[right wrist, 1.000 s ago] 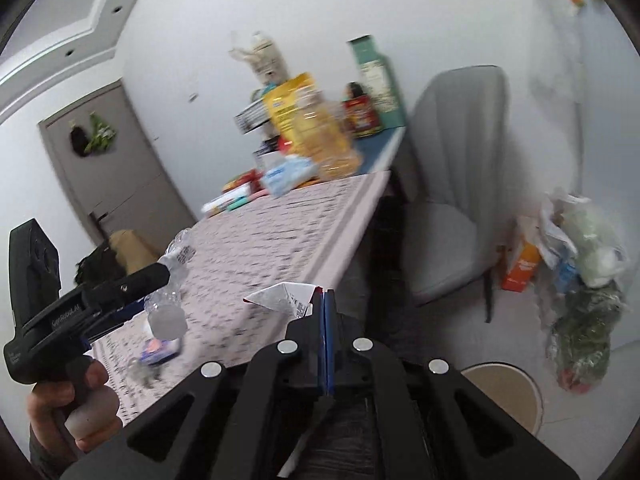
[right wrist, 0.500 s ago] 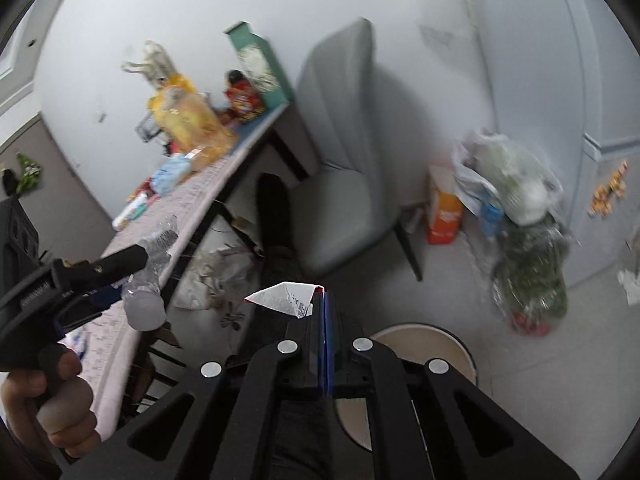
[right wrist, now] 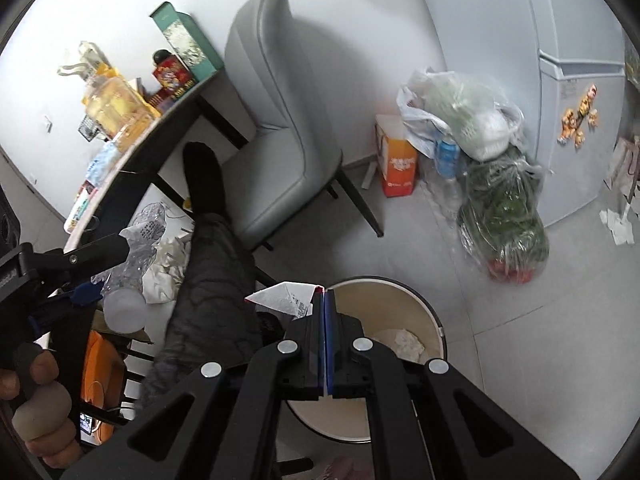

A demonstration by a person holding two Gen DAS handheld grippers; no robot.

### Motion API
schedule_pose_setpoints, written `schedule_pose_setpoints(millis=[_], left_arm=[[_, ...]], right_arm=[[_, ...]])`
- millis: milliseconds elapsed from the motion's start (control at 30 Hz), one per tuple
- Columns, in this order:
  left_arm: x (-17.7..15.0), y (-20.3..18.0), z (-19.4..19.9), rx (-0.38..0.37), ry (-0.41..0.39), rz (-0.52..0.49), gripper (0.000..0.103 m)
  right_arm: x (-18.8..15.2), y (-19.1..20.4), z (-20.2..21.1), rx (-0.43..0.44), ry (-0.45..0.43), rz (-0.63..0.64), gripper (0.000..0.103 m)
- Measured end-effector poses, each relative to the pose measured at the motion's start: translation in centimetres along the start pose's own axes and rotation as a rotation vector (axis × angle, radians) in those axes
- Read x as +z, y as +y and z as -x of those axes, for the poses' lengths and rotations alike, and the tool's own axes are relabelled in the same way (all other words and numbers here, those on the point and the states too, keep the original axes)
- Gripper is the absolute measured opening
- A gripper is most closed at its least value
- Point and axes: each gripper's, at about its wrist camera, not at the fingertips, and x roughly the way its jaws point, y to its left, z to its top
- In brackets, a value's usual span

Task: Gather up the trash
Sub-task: 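Carry the bottle in the left tool and wrapper in the right tool to the bin, then open both tools above the bin to drop the bottle and wrapper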

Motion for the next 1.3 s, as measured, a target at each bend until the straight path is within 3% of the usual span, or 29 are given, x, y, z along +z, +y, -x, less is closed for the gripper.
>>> schedule_pose_setpoints(millis=[300,367,400,433,567,667,900,1000,1133,1300], left_arm=[[-1.5,-0.4,-3.7,-0.016,0.107,-0.016,0.073],[-1.7,-0.4,-4.4,-0.014,0.123,-0.012,0.073],[-1.7,-0.4,-4.7,-0.013,0.130,-0.010,0.073],[-1.8,-0.4,-5.1,-0.014,0.139,-0.008,0.073],[-1.9,-0.9,-6.4,-0.074,0.165,0.007,0.074],[-2.1,-1.3,-6.9,-0.102,0.177,0.025,0.093],[-1.3,-2.8,-3.4,-0.119,0.109,-0.028,0.097],[-0.5,-3.0,-0.8,-0.108,0.062,-0.049,0.097],[0.4,-2.4,4.4,-0.086,-0.038,-0.071,0.097],[0.8,0.2,10.4,-0.051,-0.161,-0.045,0.097]], right_arm=[[-1.0,-2.9,-3.2,-0.002,0.055,-0.071,0.008],[-1.3,-3.5,-3.7,0.012,0.076,-0.091,0.027],[-1.3,-3.8,-3.6,0.017,0.071,-0.104,0.047],[-1.4,-4.1,-3.3,0.013,0.055,-0.119,0.050],[-1.3,-5.1,-2.1,-0.013,0.045,-0.133,0.050],[-1.1,-5.6,-0.7,-0.043,0.028,-0.133,0.050],[-0.6,-4.9,2.0,-0.068,-0.010,-0.120,0.056],[-0.3,-3.2,3.0,-0.070,-0.037,-0.080,0.063],[0.4,1.0,5.1,-0.104,-0.114,0.026,0.088],[1.3,6.0,7.3,-0.058,-0.169,0.088,0.095]])
